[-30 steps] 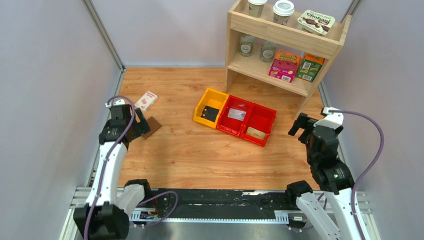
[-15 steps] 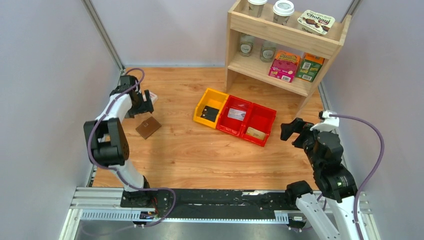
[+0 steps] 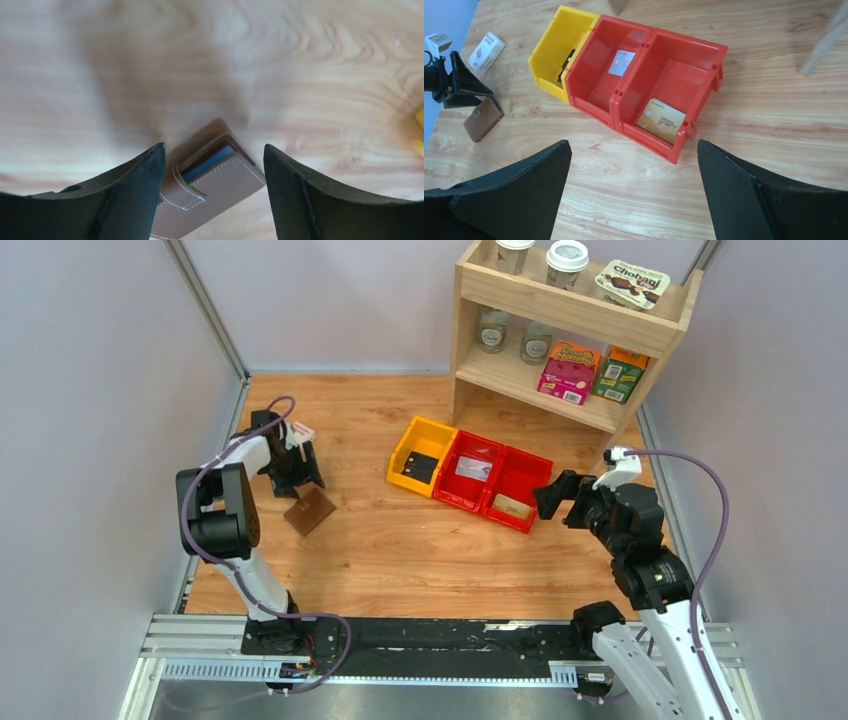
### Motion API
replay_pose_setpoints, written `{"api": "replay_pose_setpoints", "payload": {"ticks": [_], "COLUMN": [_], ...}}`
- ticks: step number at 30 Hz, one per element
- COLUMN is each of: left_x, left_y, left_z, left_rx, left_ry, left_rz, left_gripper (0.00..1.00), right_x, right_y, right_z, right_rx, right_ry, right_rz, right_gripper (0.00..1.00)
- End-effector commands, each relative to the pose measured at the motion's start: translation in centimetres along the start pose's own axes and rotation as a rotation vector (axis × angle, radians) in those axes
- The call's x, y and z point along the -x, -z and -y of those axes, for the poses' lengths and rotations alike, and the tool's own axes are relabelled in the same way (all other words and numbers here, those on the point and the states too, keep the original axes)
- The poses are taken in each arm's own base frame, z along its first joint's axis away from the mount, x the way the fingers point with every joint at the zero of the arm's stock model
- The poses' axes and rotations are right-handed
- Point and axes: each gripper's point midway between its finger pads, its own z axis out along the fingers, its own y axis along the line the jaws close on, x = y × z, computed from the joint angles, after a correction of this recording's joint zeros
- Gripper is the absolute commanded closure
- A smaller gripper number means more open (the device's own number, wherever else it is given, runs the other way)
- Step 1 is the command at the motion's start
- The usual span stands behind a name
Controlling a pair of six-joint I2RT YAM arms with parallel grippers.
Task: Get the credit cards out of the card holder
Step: Move the card holder to the center of the board.
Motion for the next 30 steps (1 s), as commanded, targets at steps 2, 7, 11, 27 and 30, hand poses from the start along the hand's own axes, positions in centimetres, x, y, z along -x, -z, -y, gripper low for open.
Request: {"api": "replay_pose_setpoints", "payload": {"ticks": [2, 7, 11, 27, 30], "left_x": [-6.3, -13.2, -16.3, -23.3, -24.8], "left_y": [1.4, 1.9, 3.0, 8.0, 7.0], "left_z": [4.9, 11.3, 14.3, 9.9, 10.2], "left_rx": [-0.162, -0.249, -0.302, -0.246, -0.263], "left_ry": [0.154, 0.190, 0.190, 0.125, 0.124], "left_rz": [-0.085, -0.103, -0.087, -0.113, -0.171], "left_gripper": [0.21, 0.21, 0.21, 0.23, 0.26], "right_x": [-0.1, -2.0, -4.0, -11.7, -12.3], "right_y": [-1.2, -2.3, -3.1, -4.7, -5.1], "right_z": [-2.3, -3.6, -4.4, -11.8, -12.7], "right_rx": [0.132, 0.200, 0.213, 0.321, 0.323], "right_ry": [0.023, 0.010, 0.022, 0.161, 0.192], "right_rz": [-0.023, -0.116, -0.190, -0.433, -0.465], "right_gripper": [0.00, 0.00, 0.00, 0.00, 0.00]}}
